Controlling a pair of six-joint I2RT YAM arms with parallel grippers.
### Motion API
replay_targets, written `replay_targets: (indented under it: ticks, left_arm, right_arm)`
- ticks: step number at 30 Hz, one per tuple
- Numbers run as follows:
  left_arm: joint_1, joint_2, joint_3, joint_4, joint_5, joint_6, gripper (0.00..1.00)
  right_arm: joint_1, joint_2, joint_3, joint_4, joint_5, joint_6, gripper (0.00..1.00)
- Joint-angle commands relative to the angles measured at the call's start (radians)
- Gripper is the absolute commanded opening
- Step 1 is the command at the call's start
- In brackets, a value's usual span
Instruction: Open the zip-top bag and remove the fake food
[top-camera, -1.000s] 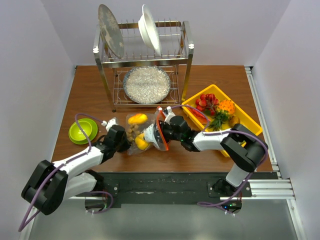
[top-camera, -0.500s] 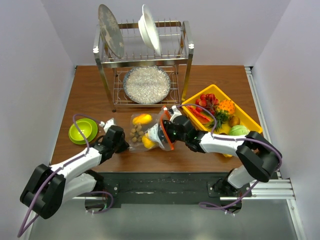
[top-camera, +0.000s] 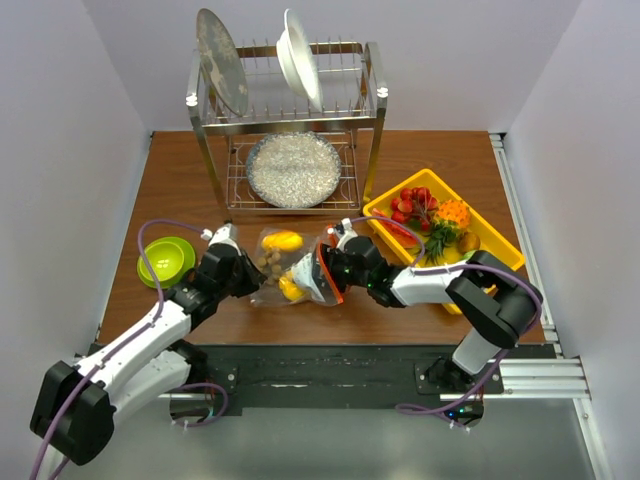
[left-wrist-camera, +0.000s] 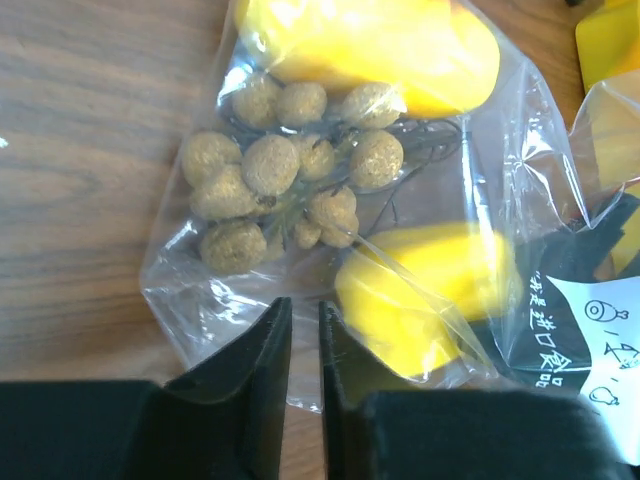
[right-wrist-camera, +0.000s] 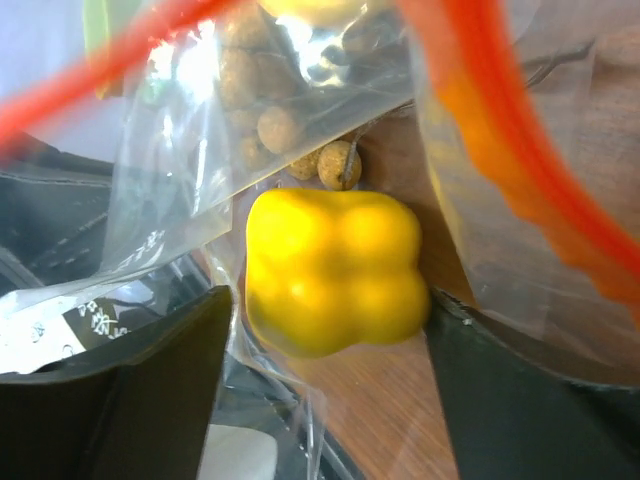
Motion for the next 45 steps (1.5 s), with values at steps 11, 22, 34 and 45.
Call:
replay_targets:
  ticks: [11, 22, 34, 45]
  left_arm:
    - [-0.001, 0.113, -0.116, 0.128, 0.057, -0.063, 0.0]
    - [-0.001, 0.162, -0.151, 0.137, -0.014, -0.093, 0.0]
    - [-0.001, 0.143, -0.149, 0.089, -0.068, -0.138, 0.0]
    - [-0.001, 0.077, -0.145, 0.071, -0.06, -0.139, 0.0]
  right_arm:
    - [-0.017, -0.061, -0.049, 0.057, 0.088, 0.072, 0.81]
    - [-0.033, -0.164, -0.067, -0.044, 0.156, 0.033, 0.41]
    - [-0.088, -0.524, -0.136, -0.355, 0.268, -0.055, 0.35]
    - [-0.118, -0.906, -0.026, -0.918, 0.479, -0.142, 0.35]
